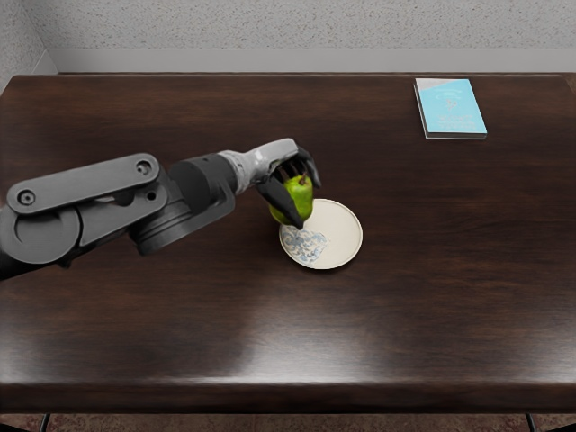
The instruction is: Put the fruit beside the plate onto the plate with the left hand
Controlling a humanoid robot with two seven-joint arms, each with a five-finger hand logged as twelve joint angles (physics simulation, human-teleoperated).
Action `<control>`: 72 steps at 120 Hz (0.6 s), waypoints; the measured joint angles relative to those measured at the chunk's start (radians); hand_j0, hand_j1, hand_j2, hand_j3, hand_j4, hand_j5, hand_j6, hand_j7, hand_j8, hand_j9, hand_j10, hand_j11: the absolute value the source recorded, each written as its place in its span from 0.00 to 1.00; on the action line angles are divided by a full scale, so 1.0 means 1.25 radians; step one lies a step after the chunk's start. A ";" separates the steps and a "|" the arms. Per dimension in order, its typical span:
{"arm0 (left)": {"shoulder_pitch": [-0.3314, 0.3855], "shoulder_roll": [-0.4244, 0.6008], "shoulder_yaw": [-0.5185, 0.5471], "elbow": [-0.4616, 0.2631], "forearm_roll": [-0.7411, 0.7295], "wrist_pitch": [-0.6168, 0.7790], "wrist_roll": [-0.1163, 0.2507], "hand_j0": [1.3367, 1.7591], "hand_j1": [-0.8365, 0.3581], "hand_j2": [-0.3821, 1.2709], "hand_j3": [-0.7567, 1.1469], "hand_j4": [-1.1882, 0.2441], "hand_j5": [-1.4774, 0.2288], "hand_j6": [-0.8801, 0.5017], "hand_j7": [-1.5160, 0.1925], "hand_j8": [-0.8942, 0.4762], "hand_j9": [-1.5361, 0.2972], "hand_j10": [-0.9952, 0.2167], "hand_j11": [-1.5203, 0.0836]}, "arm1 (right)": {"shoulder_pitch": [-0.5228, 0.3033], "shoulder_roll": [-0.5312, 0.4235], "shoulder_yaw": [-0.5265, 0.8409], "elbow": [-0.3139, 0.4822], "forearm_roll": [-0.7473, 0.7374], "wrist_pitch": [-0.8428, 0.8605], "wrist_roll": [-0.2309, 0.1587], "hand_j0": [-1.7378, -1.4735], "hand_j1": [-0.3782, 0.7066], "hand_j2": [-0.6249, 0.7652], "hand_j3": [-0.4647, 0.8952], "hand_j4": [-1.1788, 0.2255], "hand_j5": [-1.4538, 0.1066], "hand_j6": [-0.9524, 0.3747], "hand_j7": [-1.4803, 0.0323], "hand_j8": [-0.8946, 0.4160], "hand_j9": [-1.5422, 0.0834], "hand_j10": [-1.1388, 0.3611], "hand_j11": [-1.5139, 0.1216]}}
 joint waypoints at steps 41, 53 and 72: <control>-0.002 -0.065 0.025 0.027 -0.002 -0.002 -0.001 0.75 0.47 0.49 0.40 0.37 0.30 0.29 0.34 0.41 0.33 0.46 0.37 | 0.000 0.000 0.000 0.000 0.000 0.000 0.000 0.30 0.03 0.45 0.34 0.84 0.93 0.72 0.98 0.68 0.95 0.76 0.93; -0.006 -0.067 0.017 0.033 0.002 0.000 -0.001 0.75 0.64 0.39 0.40 0.51 0.48 0.39 0.51 0.47 0.49 0.57 0.56 | 0.000 0.000 0.000 0.000 0.000 0.000 0.000 0.30 0.03 0.45 0.34 0.84 0.93 0.72 0.98 0.68 0.95 0.76 0.93; -0.006 -0.021 -0.057 0.036 -0.055 -0.040 -0.001 0.76 0.82 0.31 0.40 0.68 0.68 0.52 0.71 0.56 0.67 0.69 0.76 | 0.001 0.000 0.000 0.000 0.000 0.000 0.000 0.30 0.03 0.45 0.34 0.84 0.93 0.72 0.98 0.68 0.95 0.76 0.93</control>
